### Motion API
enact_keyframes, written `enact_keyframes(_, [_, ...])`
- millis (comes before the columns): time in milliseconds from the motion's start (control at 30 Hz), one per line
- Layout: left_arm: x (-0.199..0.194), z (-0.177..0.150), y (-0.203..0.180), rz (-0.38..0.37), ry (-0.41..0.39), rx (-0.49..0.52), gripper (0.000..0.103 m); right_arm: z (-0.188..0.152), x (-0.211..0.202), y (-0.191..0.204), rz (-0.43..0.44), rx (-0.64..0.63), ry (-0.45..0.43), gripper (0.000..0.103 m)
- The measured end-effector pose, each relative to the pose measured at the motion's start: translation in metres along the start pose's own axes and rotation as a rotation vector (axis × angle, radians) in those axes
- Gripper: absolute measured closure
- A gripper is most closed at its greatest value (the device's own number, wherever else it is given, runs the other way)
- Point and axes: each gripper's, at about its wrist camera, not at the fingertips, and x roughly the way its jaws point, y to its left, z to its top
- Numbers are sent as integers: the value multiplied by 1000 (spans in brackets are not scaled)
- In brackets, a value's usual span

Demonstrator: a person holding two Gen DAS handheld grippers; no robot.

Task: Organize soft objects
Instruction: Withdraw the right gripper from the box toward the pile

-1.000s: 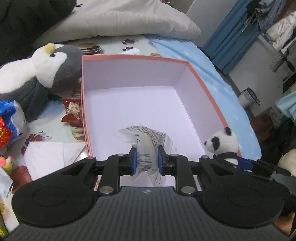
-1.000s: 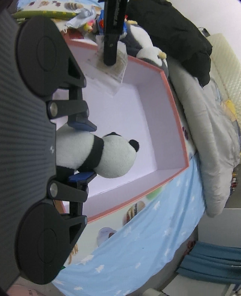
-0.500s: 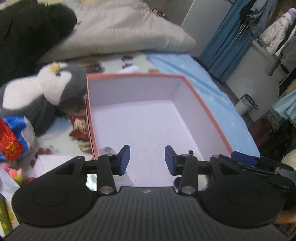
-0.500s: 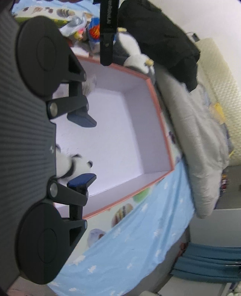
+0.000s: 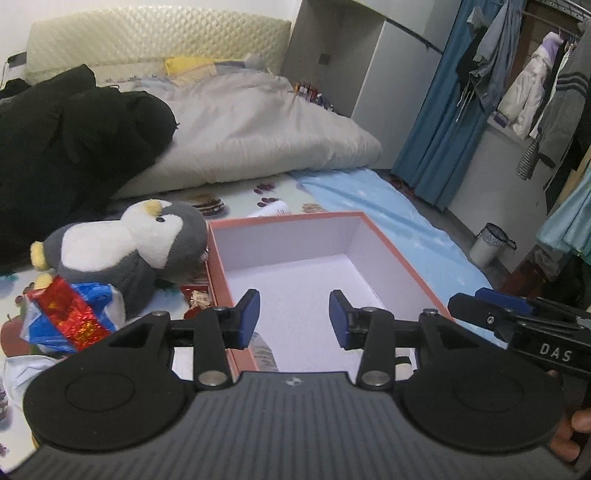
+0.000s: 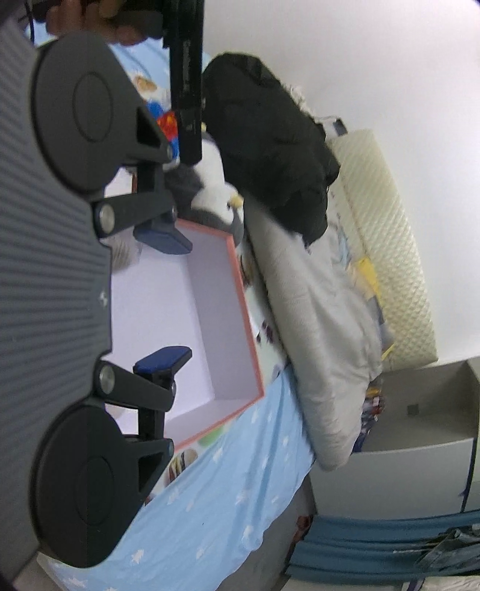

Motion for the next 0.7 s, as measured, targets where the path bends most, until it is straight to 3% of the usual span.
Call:
enact_keyframes(333, [-46,-29,19,42,-53,-17,56,-10,-24,45,85,-61,-54,45])
enact_keyframes(700, [-83,-78,48,105,-72,-84,56,-51,-30,88,132,-118,-48,44])
